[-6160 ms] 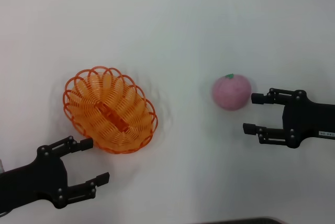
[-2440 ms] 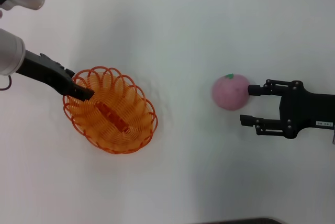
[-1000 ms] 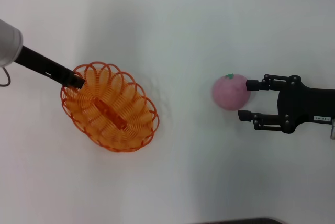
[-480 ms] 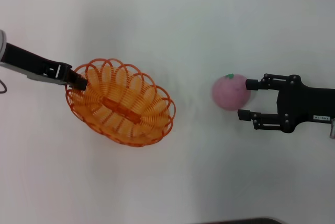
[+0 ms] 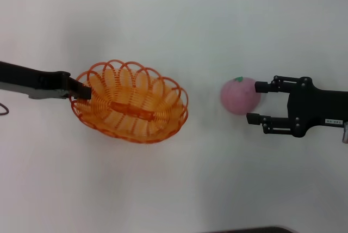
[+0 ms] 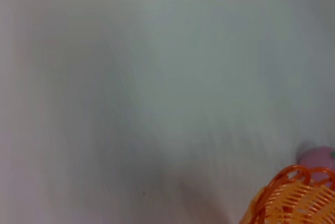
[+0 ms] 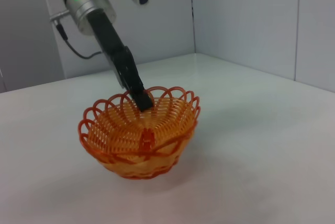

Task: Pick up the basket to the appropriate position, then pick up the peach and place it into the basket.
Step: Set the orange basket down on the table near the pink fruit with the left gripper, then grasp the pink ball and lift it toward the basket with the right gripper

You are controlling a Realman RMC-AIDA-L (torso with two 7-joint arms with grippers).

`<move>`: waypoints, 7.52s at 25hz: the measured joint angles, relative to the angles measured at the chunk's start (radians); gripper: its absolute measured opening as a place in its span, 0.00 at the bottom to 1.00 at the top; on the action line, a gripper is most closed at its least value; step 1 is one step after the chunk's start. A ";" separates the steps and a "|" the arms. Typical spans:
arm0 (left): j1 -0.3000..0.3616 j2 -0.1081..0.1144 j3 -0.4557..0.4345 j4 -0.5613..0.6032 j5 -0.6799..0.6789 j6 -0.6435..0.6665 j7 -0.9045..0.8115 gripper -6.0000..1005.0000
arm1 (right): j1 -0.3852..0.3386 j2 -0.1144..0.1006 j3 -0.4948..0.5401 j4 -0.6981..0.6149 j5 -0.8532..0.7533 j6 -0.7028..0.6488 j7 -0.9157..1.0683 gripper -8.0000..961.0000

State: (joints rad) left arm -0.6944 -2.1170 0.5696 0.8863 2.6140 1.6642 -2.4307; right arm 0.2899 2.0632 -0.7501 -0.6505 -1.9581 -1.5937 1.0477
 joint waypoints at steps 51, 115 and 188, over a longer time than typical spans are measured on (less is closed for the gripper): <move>0.330 -0.058 0.345 0.017 -0.410 -0.293 -0.053 0.07 | 0.020 0.001 0.064 0.000 0.004 0.000 -0.009 0.80; 0.389 -0.038 0.337 0.075 -0.497 -0.228 -0.032 0.54 | 0.027 -0.002 0.064 -0.026 0.002 -0.001 -0.011 0.80; 0.561 -0.040 0.064 -0.072 -0.495 0.111 1.384 0.86 | 0.098 -0.059 0.104 -0.104 -0.088 -0.088 0.562 0.84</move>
State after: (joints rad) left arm -0.1336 -2.1567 0.6334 0.8145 2.1186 1.7752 -1.0463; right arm 0.3878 2.0042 -0.6458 -0.7546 -2.0458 -1.6815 1.6095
